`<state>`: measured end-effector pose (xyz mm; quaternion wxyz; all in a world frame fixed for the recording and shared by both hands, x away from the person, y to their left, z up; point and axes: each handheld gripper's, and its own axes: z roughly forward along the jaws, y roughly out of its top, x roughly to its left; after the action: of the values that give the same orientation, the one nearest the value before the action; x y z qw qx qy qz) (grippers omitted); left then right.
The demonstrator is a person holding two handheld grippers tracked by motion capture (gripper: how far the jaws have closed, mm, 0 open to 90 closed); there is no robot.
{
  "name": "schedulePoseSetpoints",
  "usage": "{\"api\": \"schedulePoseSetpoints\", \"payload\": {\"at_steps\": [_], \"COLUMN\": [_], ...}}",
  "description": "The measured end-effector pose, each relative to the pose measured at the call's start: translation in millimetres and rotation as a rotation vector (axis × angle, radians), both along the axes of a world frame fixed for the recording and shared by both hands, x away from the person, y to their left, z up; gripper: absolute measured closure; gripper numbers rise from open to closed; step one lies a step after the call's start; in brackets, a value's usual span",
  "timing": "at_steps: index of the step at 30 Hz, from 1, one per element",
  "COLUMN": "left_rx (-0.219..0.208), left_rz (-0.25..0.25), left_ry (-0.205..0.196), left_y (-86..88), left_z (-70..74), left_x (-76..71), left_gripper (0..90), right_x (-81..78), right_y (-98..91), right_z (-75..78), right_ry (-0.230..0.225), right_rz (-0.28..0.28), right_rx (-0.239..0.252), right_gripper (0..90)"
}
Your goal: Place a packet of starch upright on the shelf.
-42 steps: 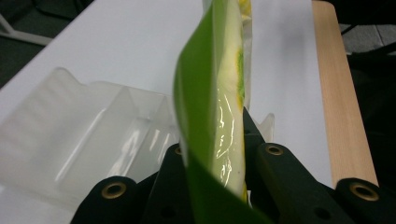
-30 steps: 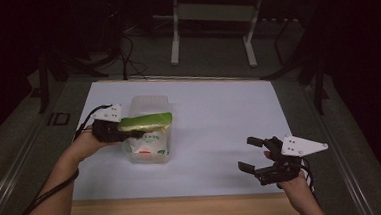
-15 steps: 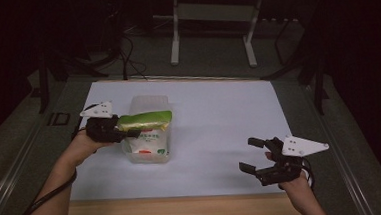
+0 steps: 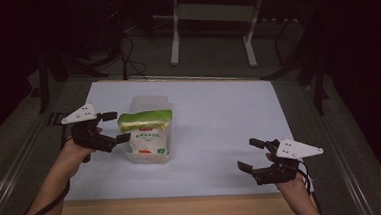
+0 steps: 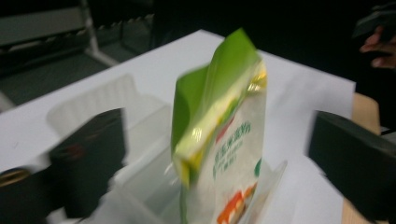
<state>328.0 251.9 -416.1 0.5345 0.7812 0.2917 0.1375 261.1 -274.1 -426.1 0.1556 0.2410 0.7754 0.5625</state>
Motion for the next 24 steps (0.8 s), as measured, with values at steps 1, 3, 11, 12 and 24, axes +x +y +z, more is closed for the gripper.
{"api": "schedulePoseSetpoints", "payload": {"at_steps": [1, 3, 11, 12, 24], "left_rx": [0.003, 0.002, -0.014, -0.005, -0.018], "left_rz": [0.011, 0.051, 0.195, 0.204, 0.311], "left_ry": [-0.002, -0.017, -0.085, -0.09, -0.12], "left_y": [0.3, 0.7, 2.7, 2.5, -0.4], "left_z": [-0.6, -2.1, -10.5, -12.7, -23.6], "left_x": [-2.5, -9.8, -40.6, -43.9, -76.6], "left_gripper": [0.7, 0.7, 0.7, 0.8, 0.8], "right_x": [0.6, 1.7, 5.4, 5.3, 4.0], "right_y": [-0.5, -1.5, -6.6, -6.7, -3.5], "right_z": [-1.4, -3.7, -8.3, -8.8, -11.3], "right_ry": [-0.007, -0.017, -0.038, -0.043, -0.044], "right_rz": [-0.02, -0.046, -0.133, -0.138, -0.138], "right_rx": [0.001, 0.013, 0.06, 0.059, 0.056], "right_gripper": [14.2, 14.2, 14.2, 14.2, 14.2]}}
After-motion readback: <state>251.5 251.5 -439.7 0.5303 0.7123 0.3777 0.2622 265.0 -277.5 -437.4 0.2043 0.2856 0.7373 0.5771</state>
